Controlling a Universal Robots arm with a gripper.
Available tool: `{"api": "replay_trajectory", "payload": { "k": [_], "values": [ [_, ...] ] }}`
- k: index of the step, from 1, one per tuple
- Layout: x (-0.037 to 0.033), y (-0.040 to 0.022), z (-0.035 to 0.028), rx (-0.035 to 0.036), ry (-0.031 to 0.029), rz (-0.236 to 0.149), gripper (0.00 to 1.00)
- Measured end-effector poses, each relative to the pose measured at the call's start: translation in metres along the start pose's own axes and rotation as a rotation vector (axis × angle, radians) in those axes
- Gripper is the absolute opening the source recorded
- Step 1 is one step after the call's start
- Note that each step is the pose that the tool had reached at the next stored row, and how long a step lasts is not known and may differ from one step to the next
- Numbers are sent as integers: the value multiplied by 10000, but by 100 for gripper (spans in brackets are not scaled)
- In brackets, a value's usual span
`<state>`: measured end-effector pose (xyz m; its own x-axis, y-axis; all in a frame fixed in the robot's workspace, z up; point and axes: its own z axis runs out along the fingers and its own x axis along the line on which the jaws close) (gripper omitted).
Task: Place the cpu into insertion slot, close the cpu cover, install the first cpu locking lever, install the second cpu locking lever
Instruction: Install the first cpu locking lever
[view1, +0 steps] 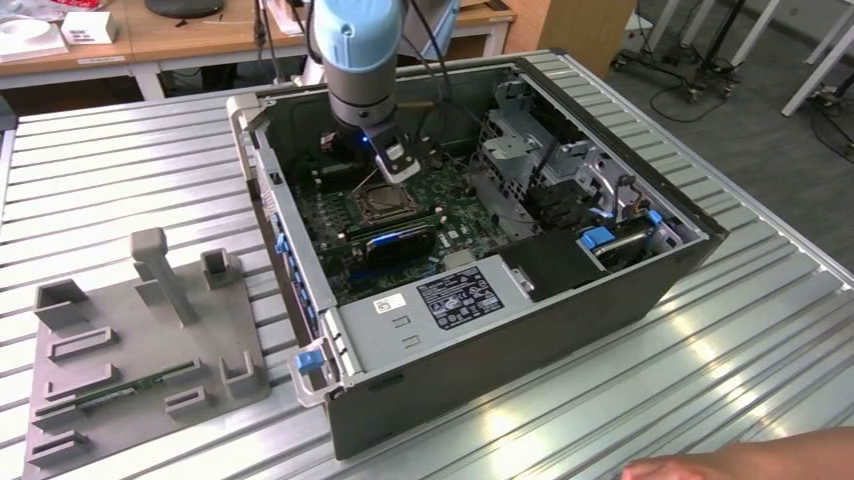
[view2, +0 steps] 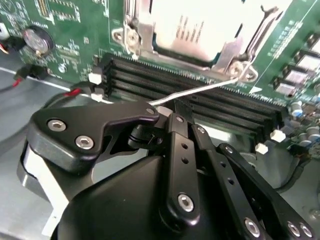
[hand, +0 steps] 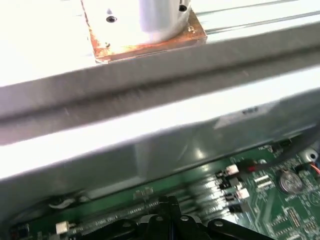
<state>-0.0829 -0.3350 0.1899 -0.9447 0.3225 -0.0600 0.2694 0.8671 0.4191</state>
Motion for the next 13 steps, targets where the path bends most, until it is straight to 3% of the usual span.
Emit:
{"api": "replay_trajectory", "payload": {
  "k": [4, 9, 10, 13],
  "values": [
    [11, 49, -25, 3, 0, 0, 11],
    [5, 108, -138, 16, -4, -3, 11],
    [5, 111, -143, 66, -23, -12, 11],
    [4, 111, -146, 366, -115, -59, 11]
  ]
}}
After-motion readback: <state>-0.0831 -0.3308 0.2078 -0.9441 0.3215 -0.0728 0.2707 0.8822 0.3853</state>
